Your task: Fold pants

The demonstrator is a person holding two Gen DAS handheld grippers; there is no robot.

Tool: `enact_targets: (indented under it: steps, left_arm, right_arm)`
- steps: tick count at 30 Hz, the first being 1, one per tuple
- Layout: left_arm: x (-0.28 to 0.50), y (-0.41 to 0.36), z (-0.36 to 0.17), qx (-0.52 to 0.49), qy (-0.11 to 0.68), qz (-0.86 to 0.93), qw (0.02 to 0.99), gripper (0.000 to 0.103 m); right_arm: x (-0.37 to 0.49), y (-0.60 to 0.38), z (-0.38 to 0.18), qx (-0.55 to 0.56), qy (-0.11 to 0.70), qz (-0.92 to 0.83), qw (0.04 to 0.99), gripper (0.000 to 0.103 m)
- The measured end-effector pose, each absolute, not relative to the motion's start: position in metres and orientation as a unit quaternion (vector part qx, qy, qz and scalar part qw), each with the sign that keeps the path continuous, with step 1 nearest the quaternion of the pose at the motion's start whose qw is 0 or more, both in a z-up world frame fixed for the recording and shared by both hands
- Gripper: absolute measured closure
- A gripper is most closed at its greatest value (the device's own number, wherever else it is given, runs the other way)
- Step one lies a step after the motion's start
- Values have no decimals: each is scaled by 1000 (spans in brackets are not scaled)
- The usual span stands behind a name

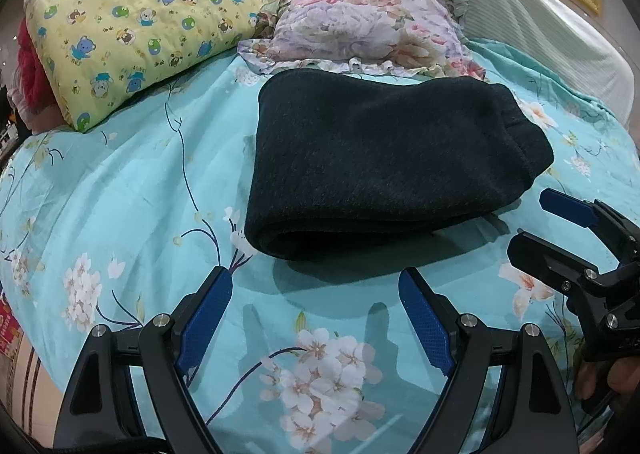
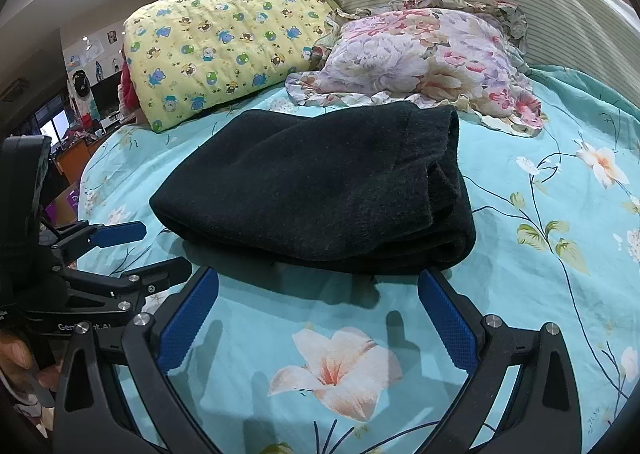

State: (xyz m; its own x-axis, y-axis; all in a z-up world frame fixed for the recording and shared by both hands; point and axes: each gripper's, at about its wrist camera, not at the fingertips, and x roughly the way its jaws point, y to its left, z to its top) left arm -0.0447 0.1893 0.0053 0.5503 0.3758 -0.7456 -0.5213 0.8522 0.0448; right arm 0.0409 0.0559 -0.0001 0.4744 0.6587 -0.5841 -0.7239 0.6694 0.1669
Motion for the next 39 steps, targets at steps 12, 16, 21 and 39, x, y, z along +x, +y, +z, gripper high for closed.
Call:
enact_targets:
  steps: [12,16,21,39]
  left_arm:
    - [-48,187,11,-96,386,257,881,17]
    - [-50,186,13,-96,383,259,882,17]
    - [-51,186,14,-95,381,260,882,17]
    - [-53,186,21,-94,376,260,884,17]
  right_arm:
    - [42,50,5,-42,305,397,865,3]
    - [42,48,6,-38,304,395,866,3]
    - [44,46,6,-35,304,392,868,3]
    - [46,43,5,-28,306,388,869,3]
